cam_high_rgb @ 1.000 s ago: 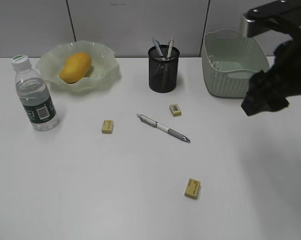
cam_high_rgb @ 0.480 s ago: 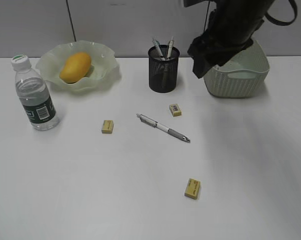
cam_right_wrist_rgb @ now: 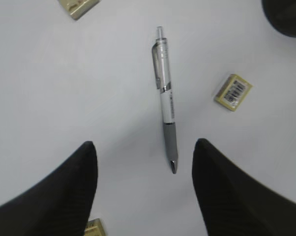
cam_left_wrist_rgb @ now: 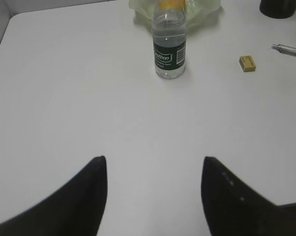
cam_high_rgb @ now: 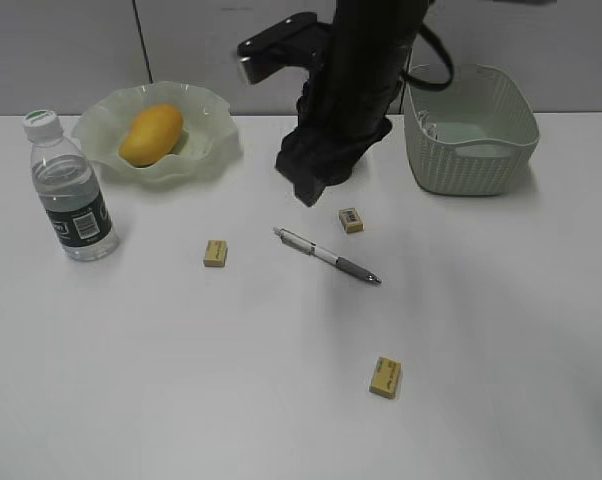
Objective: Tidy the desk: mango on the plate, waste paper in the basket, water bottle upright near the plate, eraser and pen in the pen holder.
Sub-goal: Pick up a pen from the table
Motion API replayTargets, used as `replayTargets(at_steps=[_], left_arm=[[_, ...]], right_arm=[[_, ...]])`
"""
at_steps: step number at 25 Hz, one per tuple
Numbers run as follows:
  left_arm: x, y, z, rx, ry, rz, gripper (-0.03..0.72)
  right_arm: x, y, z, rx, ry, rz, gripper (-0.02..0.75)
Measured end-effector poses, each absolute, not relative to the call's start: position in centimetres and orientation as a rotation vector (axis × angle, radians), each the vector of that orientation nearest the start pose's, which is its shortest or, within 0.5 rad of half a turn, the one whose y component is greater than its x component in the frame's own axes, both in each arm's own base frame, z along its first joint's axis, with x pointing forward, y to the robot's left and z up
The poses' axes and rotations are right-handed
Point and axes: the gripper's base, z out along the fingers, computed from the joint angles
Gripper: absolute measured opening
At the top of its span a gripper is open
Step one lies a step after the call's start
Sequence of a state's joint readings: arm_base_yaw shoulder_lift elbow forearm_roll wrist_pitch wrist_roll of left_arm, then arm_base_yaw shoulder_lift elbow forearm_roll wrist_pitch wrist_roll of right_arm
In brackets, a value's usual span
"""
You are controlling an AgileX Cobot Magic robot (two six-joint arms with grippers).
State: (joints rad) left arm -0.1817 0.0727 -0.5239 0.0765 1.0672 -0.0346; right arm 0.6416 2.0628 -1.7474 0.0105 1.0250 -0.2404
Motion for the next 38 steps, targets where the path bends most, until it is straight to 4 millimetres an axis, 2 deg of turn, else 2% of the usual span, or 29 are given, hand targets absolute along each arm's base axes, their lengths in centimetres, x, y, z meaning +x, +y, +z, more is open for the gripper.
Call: replayTargets(at_steps=[5, 13, 19, 27, 32, 38], left_arm=[[0.5, 0.5, 28.4, 0.152, 2.092, -0.038, 0.465], [0.5, 0.5, 28.4, 0.152, 2.092, -0.038, 0.465], [0.5, 0.5, 28.4, 0.152, 2.092, -0.038, 0.465], [0.5, 0.5, 28.4, 0.152, 2.092, -0.038, 0.465], [0.5, 0.5, 28.4, 0.152, 2.092, -0.038, 0.465], [0.5, 0.5, 28.4, 0.152, 2.092, -0.038, 0.465]], right_arm=[[36.0, 28.3, 20.0, -1.278, 2.589, 0.09, 0.454], [37.2, 28.5, 15.6, -1.358, 2.617, -0.028, 0.428], [38.0, 28.6, 12.8, -1.374, 2.656, -0.039, 0.427], [39.7, 27.9, 11.3, -1.33, 2.696, 0.024, 0.403], [39.8, 28.1, 10.6, -1.34, 2.696, 0.037, 0.393], [39.9, 28.1, 10.4, -1.343, 2.692, 0.045, 0.284]])
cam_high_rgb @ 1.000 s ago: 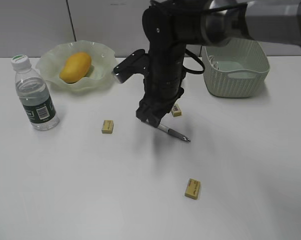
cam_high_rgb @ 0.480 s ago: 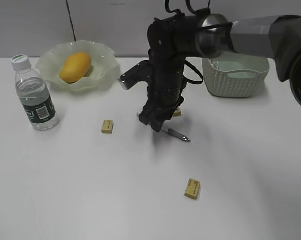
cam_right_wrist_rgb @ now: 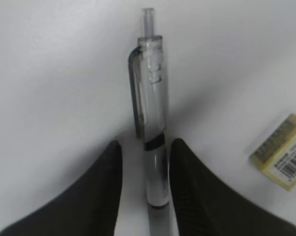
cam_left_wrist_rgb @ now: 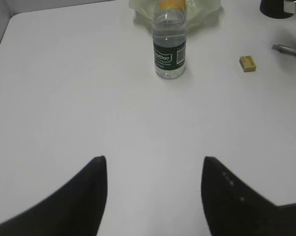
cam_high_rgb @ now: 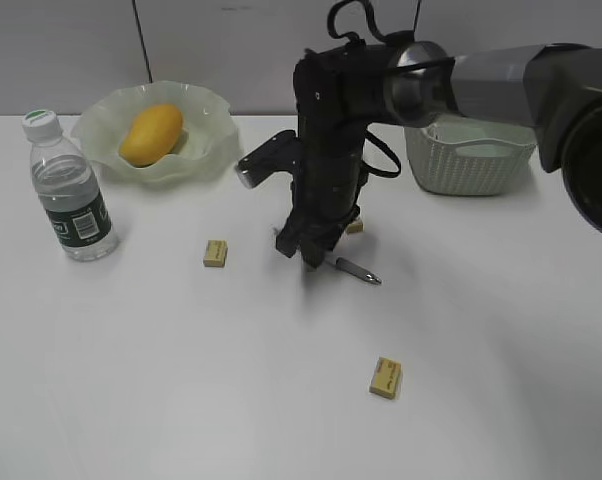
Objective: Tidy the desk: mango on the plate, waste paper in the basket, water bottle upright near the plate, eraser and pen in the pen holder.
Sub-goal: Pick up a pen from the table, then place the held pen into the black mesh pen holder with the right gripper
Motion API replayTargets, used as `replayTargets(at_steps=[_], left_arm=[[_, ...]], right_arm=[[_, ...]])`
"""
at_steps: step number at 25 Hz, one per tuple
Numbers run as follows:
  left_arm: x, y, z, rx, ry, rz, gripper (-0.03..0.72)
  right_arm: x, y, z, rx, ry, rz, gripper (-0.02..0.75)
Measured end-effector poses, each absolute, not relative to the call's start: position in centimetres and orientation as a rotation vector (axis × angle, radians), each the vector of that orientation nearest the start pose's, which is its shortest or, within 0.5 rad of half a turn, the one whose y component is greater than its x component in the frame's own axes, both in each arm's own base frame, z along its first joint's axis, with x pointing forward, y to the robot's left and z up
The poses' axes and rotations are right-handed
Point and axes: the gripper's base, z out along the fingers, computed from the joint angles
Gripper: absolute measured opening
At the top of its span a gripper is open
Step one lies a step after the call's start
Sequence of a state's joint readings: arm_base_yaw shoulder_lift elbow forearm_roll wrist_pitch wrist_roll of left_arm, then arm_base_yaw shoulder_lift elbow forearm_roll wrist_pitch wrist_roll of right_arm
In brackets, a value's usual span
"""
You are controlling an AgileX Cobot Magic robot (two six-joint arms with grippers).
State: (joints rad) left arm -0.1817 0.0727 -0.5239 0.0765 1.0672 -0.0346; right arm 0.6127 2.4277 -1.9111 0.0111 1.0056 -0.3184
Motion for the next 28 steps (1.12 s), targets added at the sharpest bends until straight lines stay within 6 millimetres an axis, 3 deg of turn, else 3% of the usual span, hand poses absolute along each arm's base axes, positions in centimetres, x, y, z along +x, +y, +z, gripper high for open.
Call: replayTargets(at_steps=[6, 10, 17, 21, 28], left_arm=[[0.4, 0.5, 28.4, 0.152, 2.091, -0.038, 0.465], [0.4, 0.5, 28.4, 0.152, 2.091, -0.038, 0.465], [0.4, 0.5, 28.4, 0.152, 2.091, -0.038, 0.465], [0.4, 0.5, 28.4, 0.152, 2.091, -0.038, 0.465], [0.4, 0.5, 28.4, 0.152, 2.091, -0.038, 0.463]], right_arm=[[40.0, 28.2, 9.5, -1.356, 2.703, 0.036, 0.246], [40.1, 28.2, 9.6, -1.36, 2.705, 0.036, 0.113], [40.5, 28.5, 10.8, -1.362, 2.705, 0.032, 0.113], [40.2, 28.4, 14.7, -1.342, 2.673, 0.051, 0.113], [39.6, 27.5, 25.1, -1.215, 2.445, 0.102, 0.113]])
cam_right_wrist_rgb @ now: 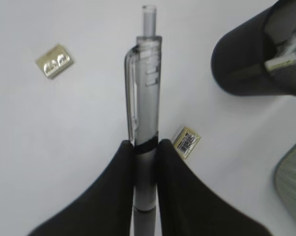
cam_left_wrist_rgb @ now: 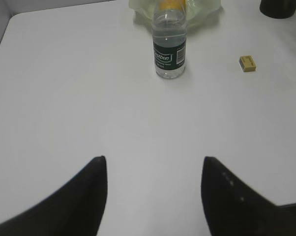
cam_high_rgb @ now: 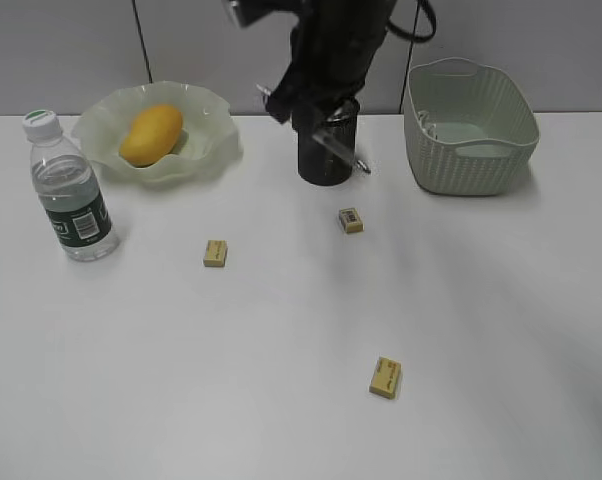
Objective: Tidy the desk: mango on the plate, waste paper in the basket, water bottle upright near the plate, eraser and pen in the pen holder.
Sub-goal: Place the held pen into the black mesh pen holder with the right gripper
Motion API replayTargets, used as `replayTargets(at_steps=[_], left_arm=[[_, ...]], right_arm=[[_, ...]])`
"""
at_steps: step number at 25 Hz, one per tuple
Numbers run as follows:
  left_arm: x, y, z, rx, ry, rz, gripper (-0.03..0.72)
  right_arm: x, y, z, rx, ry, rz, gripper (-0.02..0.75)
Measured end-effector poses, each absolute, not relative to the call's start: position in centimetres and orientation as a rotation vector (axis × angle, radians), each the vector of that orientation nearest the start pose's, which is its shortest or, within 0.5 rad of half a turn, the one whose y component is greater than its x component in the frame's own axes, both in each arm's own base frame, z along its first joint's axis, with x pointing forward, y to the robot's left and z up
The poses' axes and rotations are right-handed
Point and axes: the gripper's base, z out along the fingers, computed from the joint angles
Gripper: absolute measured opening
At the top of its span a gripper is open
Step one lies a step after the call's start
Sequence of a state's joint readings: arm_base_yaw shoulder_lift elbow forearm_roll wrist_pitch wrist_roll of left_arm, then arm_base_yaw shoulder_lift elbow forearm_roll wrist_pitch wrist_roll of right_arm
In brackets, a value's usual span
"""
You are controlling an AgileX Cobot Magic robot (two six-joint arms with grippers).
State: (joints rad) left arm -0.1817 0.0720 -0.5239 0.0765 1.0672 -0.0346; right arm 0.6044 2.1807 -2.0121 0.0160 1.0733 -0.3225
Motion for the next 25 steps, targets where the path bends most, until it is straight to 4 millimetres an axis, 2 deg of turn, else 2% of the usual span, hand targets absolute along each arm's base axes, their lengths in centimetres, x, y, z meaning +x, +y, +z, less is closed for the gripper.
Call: replayTargets(at_steps=[7, 10, 13, 16, 20, 25], left_arm=[[0.4, 0.5, 28.4, 0.152, 2.091, -0.038, 0.449], [0.4, 0.5, 28.4, 0.152, 2.091, -0.038, 0.449], [0.4, 0.5, 28.4, 0.152, 2.091, -0.038, 0.449], [0.4, 0.5, 28.4, 0.152, 2.091, -0.038, 0.446], [0.4, 0.5, 28.4, 0.152, 2.091, -0.038, 0.44], [0.4, 0.5, 28.4, 0.152, 2.091, -0.038, 0.433]], right_arm=[[38.4, 24.4, 33.1, -1.064, 2.317, 0.184, 0.113], [38.0, 22.8, 35.7, -1.004, 2.266, 0.191, 0.113], [38.8, 21.9, 36.8, -0.919, 2.19, 0.198, 0.113], [40.2, 21.7, 36.1, -0.823, 2.09, 0.211, 0.113], [42.0, 22.2, 33.1, -0.69, 1.936, 0.241, 0.113], [43.3, 22.0, 26.8, -0.491, 1.805, 0.266, 0.113]])
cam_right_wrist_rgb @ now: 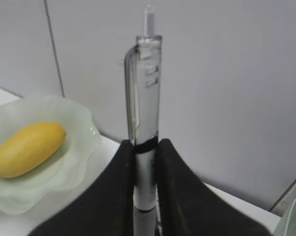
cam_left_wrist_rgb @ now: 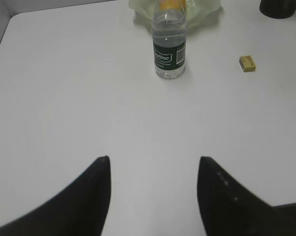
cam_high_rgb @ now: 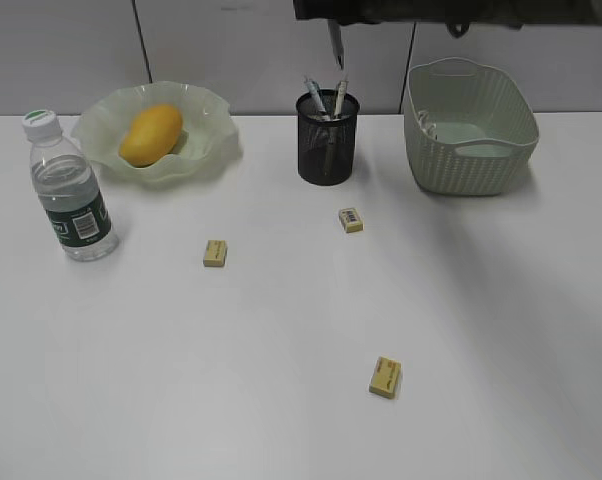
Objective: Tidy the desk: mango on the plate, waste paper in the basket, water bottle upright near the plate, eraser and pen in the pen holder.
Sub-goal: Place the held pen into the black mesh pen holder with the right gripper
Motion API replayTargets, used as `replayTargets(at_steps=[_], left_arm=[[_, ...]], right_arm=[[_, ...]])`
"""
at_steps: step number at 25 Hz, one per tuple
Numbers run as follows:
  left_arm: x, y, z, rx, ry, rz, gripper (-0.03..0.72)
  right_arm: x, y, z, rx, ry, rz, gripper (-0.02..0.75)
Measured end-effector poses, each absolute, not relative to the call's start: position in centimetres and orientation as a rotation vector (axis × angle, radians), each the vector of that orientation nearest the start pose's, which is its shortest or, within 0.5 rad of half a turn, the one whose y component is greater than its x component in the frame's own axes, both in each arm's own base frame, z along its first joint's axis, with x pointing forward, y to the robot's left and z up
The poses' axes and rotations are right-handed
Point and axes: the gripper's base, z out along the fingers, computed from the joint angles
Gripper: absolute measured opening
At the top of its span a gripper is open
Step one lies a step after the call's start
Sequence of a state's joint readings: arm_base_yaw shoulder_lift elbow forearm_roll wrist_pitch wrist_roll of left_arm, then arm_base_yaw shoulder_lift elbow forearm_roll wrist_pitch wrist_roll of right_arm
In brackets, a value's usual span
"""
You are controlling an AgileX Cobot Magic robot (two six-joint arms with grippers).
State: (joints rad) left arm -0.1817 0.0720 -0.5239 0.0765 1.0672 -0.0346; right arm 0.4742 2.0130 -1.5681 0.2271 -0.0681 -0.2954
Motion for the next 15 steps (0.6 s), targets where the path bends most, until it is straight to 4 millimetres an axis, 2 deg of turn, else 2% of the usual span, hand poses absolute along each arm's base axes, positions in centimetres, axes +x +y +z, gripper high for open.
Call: replayTargets(at_steps=[6, 15], left_arm=[[0.4, 0.5, 28.4, 0.152, 2.091, -0.038, 0.422], [0.4, 0.5, 28.4, 0.152, 2.091, -0.038, 0.42]], right_arm=[[44.3, 21.7, 22.4, -0.358, 1.701, 0.24, 0.113], [45.3, 21.7, 18.7, -0.293, 1.662, 0.236, 0.113]])
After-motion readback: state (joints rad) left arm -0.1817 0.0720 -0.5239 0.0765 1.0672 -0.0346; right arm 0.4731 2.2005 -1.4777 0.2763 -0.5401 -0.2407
